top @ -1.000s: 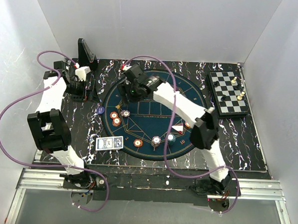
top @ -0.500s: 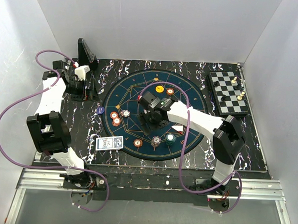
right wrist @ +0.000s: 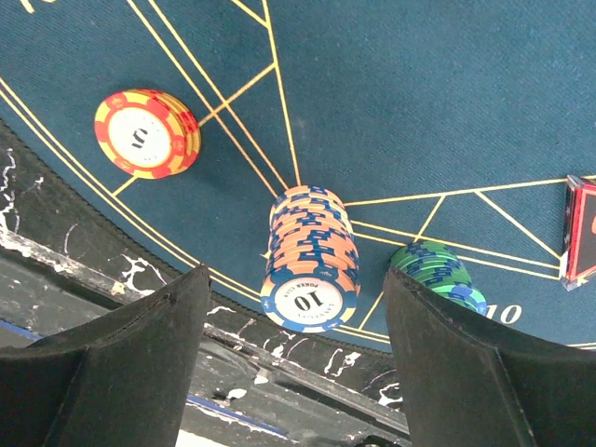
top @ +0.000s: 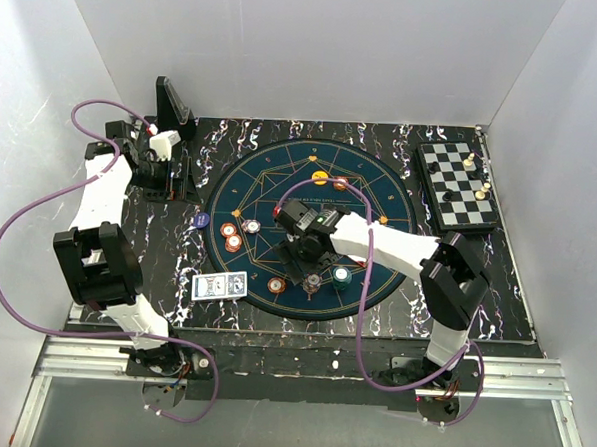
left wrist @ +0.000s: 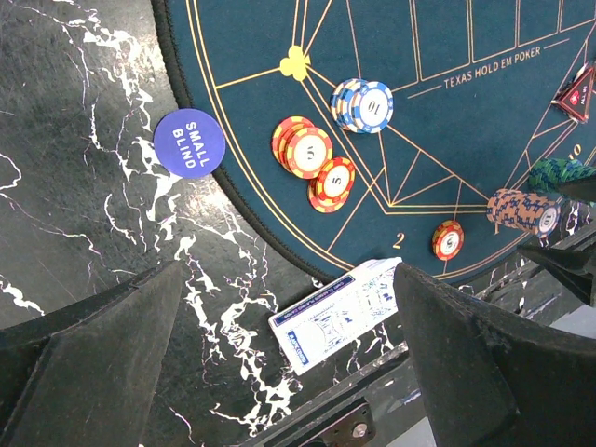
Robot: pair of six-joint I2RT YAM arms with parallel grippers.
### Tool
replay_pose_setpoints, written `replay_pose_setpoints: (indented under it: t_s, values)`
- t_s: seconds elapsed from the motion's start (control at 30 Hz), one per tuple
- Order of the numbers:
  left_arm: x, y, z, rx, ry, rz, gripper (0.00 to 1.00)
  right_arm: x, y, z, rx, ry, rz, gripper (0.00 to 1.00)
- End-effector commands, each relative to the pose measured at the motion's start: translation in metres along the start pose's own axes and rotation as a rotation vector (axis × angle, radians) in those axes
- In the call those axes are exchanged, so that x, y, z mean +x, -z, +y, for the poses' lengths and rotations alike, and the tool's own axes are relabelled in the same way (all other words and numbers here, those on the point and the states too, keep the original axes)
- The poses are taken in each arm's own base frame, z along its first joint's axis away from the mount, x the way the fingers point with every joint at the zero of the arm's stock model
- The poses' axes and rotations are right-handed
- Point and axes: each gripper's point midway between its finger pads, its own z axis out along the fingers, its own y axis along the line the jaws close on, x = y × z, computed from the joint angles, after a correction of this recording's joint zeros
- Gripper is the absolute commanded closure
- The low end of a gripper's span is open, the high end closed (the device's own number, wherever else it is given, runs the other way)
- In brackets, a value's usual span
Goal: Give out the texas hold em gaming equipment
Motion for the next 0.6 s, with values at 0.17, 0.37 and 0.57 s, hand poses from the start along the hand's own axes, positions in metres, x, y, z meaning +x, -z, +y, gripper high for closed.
replay_pose_setpoints:
  t_s: [0.17,0.37,0.57]
  values:
    - [-0.005,0.016,-0.009,-0.009,-0.036,-0.049,0.02,0.008,-0.015,0.001,-0.005,-0.008,0.013,0.22]
    - [-0.003,0.015,-0.009,-0.006,-0.032,-0.046,0.02,0.011,-0.021,0.002,-0.011,-0.014,0.028,0.31]
    - [-0.005,0.016,-0.008,-0.014,-0.037,-0.049,0.02,0.011,-0.021,0.002,-0.011,-0.019,0.024,0.44]
